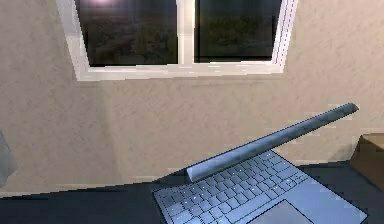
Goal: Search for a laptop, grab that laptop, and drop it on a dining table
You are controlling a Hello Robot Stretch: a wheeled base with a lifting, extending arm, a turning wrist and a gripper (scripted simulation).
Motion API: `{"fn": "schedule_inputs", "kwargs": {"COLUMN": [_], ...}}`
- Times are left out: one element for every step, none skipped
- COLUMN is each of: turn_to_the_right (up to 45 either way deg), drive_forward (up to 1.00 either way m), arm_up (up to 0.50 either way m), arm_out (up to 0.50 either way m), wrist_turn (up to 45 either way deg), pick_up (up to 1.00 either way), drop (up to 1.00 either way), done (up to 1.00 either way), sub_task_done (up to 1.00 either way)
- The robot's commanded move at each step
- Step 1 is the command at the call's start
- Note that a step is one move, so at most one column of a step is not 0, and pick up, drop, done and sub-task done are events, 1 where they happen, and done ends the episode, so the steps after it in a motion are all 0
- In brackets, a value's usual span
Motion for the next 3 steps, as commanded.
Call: {"fn": "schedule_inputs", "kwargs": {"turn_to_the_right": [0.0,-45.0,-3.0], "drive_forward": [0.15,0.00,0.00], "arm_up": [0.00,0.00,0.00], "arm_out": [0.00,0.00,0.00], "wrist_turn": [0.0,0.0,0.0], "pick_up": [0.00,0.00,0.00], "drop": [0.00,0.00,0.00], "done": [0.00,0.00,0.00], "sub_task_done": [0.00,0.00,0.00]}}
